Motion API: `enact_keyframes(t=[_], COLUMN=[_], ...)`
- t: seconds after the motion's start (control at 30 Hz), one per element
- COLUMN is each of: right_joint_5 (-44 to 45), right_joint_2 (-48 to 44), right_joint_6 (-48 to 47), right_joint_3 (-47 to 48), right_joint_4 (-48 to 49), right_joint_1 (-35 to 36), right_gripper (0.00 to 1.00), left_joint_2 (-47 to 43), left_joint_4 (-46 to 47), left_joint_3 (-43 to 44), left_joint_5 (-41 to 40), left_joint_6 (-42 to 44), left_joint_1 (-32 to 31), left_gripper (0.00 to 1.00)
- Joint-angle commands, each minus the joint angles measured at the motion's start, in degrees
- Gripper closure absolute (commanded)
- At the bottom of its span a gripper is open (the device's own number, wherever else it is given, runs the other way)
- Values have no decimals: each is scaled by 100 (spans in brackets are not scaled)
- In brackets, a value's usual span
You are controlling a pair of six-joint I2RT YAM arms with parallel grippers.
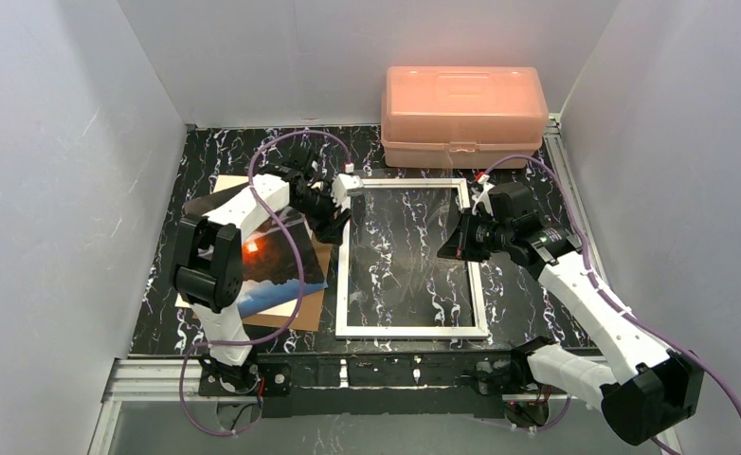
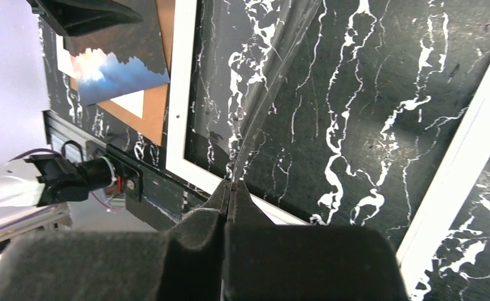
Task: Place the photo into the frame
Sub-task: Adjust the photo frame item on the photo frame.
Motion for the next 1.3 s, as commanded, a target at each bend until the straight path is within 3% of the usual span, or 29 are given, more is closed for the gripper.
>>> enact_keyframes(t=[0.0, 0.13, 0.2, 0.27, 0.43, 0.63, 0.9, 1.07, 1.2, 1.27], right_joint_5=[-303, -367, -370, -404, -431, -372, -361, -409, -417, -445], right_joint_2=[136, 376, 449, 475, 343, 128, 88, 100, 83, 81], right_joint_6=[332, 654, 839, 1015, 1497, 1691, 1686, 1708, 1750, 1788], right_joint_3=[-37, 291, 426, 512, 442, 364, 392, 381, 353, 319], right_joint_4=[818, 1299, 1581, 1757, 2205, 2294, 2245, 2282, 2294, 2306], right_joint_1=[-28, -28, -38, -38, -50, -70, -110, -109, -105, -106], right_gripper=[99, 99, 99, 99, 99, 99, 99, 99, 99, 99], left_joint_2=[-398, -889, -1183, -1498, -2109, -2223, -2294, -2226, -2109, -2104], left_joint_4=[-317, -242, -45, 121, 459, 903, 658, 766, 897, 1091], left_joint_3=[339, 300, 162, -2, -528, -812, -502, -499, -541, -589], left_joint_5=[495, 435, 327, 212, -363, -1223, -926, -889, -1135, -1512], left_joint_6=[405, 641, 601, 482, 170, -246, -1259, -1635, -1706, -1774], left_joint_1=[-343, -920, -1163, -1371, -1917, -2269, -2501, -2572, -2623, -2630], left_gripper=[34, 29, 18, 14, 13, 14, 14, 20, 34, 47])
